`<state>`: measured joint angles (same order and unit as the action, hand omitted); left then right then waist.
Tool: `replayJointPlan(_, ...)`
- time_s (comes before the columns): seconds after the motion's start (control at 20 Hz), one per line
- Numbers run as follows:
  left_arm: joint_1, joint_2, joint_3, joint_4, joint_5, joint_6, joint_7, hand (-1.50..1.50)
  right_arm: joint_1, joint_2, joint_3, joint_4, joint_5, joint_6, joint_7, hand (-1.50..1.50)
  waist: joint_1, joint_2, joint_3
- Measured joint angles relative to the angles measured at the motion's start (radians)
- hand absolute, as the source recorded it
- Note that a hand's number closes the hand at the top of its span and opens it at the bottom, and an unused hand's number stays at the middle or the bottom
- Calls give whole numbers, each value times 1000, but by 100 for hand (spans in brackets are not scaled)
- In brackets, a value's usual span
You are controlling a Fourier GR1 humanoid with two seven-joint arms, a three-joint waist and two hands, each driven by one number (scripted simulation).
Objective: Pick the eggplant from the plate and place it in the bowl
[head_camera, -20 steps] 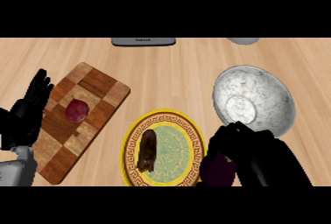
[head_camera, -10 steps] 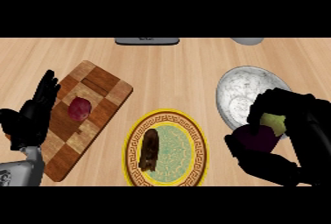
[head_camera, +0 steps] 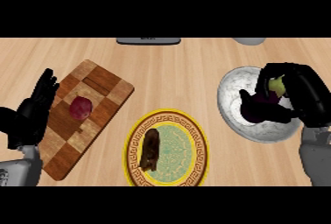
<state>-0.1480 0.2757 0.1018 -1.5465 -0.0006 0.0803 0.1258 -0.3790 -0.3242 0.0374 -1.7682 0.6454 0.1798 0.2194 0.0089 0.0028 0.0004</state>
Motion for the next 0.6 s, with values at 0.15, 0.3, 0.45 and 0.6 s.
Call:
replayJointPlan(0.15, 11, 0, 1, -27, -2, -7, 19, 0, -61, 11, -19, 153, 14, -46, -86, 150, 2, 0, 0)
replayJointPlan(0.3, 12, -4, 6, -21, -2, -17, 7, 0, -133, 12, -45, 315, 31, -87, -164, 150, 3, 0, 0)
replayJointPlan(0.45, 12, -10, -1, -27, -9, -14, 6, 0, -158, -34, -25, 428, 104, -47, -116, 150, 11, 3, -1)
replayJointPlan(0.6, -6, -7, 8, -17, -4, -18, 13, 0, -171, -36, -42, 554, 98, -29, -137, -150, 8, 3, 0)
